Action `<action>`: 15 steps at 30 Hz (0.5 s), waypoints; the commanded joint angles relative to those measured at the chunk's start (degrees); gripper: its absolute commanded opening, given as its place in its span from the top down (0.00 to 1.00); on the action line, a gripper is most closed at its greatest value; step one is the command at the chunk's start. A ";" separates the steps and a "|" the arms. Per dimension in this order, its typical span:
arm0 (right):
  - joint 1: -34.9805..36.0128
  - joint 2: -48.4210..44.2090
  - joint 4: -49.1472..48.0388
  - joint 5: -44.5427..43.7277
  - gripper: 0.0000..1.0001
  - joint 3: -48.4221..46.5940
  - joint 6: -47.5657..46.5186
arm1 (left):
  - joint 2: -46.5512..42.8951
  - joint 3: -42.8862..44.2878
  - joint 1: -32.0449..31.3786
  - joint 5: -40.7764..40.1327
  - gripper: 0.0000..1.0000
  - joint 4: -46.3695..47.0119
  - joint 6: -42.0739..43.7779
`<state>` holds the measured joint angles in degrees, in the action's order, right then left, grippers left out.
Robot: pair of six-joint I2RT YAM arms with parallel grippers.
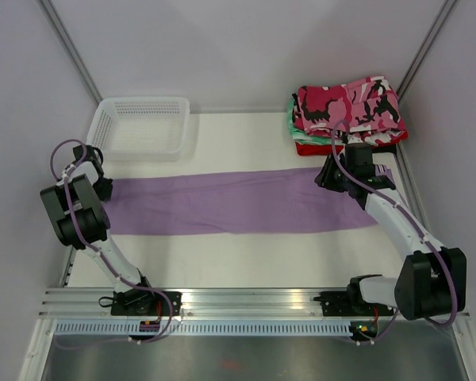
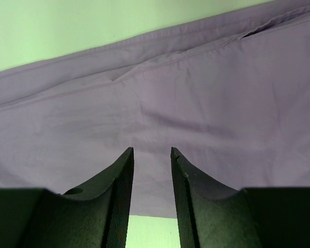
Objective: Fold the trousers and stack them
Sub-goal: Fold the trousers
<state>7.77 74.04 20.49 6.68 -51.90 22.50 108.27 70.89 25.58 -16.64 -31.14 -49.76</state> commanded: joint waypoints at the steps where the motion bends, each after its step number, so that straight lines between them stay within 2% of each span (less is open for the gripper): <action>1: 0.23 -4.16 0.51 -2.63 0.59 0.39 -0.79 | -3.49 0.74 0.17 -1.02 0.98 1.25 0.98; 9: 0.23 -4.09 -0.45 -2.46 0.60 0.48 -1.14 | -12.28 1.00 0.17 -0.32 0.98 2.30 2.38; 15: 0.23 -2.50 -2.74 -1.40 0.61 0.83 -0.27 | -11.07 5.48 -0.01 1.09 0.98 2.40 2.65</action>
<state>7.77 70.89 20.21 4.71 -51.53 22.26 96.55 72.93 25.52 -15.92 -31.16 -48.95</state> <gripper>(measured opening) 0.393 0.026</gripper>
